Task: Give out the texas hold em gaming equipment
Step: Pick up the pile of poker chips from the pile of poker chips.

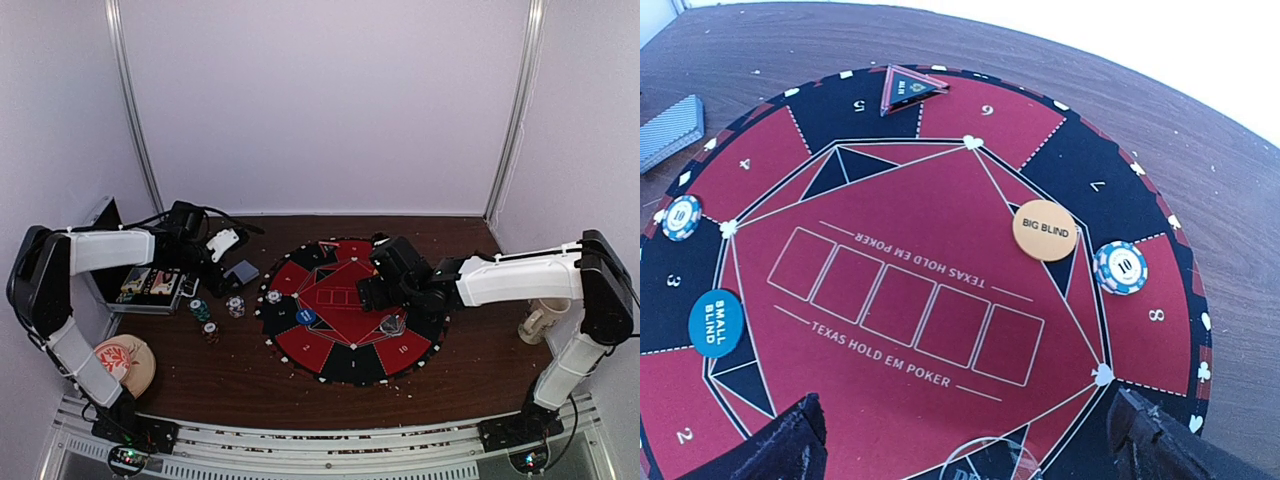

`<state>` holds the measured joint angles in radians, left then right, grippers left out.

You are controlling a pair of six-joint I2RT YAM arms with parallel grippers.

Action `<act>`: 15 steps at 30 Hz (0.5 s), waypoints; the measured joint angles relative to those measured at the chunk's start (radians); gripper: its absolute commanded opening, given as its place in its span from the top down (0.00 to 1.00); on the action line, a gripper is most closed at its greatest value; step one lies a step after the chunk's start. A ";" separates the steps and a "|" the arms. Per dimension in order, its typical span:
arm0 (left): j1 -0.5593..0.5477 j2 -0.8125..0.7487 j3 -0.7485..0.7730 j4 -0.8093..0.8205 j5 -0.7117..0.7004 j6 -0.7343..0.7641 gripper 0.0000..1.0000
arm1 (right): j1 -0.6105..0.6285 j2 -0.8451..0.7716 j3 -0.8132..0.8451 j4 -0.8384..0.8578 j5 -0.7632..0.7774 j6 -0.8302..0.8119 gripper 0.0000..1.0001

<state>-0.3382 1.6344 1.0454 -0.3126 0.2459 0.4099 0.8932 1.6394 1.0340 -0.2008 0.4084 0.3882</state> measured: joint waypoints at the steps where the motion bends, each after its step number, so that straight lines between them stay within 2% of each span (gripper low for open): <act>1: 0.008 0.017 0.005 -0.008 0.006 0.000 0.02 | 0.003 0.000 0.000 0.002 0.002 0.000 0.00; 15: 0.031 0.074 0.010 -0.094 0.090 0.043 0.02 | 0.011 0.014 0.000 0.012 0.023 -0.001 0.00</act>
<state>-0.3069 1.7081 1.0550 -0.4068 0.3355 0.4526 0.9039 1.6539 1.0340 -0.1886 0.4313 0.3874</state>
